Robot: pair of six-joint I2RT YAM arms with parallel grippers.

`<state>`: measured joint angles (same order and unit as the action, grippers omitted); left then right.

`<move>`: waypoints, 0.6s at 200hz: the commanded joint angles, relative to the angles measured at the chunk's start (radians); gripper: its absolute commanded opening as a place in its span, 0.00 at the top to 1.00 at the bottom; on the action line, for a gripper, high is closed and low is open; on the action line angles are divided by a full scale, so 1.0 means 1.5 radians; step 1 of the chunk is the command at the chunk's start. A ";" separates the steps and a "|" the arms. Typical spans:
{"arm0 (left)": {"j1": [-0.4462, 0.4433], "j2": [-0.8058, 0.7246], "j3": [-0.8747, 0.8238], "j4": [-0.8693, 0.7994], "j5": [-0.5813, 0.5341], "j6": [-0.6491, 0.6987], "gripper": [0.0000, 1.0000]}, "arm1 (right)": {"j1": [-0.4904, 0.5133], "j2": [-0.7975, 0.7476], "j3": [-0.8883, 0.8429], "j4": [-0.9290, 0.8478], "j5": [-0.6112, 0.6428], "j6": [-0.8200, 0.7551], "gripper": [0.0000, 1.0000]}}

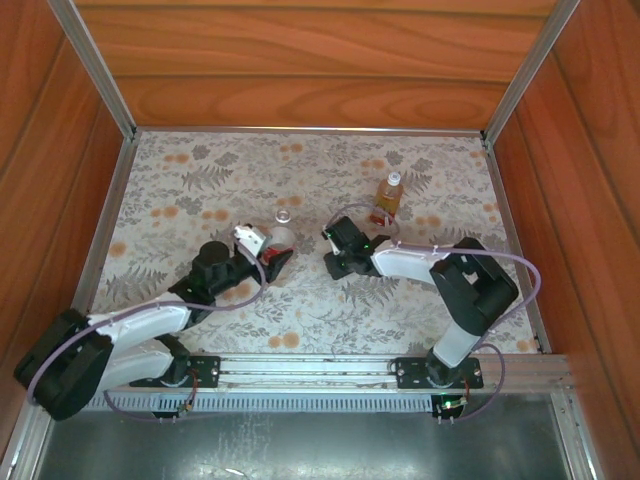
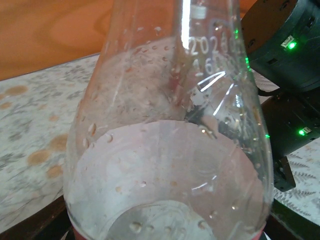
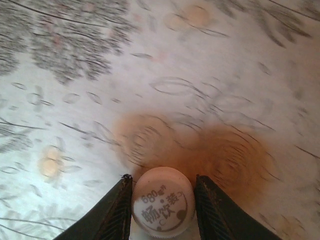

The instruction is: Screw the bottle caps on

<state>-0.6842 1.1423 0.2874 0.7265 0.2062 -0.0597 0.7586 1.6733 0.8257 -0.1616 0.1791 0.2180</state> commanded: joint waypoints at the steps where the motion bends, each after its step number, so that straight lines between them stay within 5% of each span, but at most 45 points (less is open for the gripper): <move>1: -0.017 0.055 0.017 0.136 0.017 -0.025 0.30 | -0.021 -0.031 -0.041 -0.014 0.027 0.027 0.62; 120: -0.036 0.272 0.018 0.392 0.047 -0.036 0.30 | -0.039 -0.064 -0.056 0.008 0.030 0.041 0.46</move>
<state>-0.7288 1.5143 0.3336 1.1809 0.2592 -0.1055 0.7059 1.6047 0.7540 -0.1455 0.2092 0.2653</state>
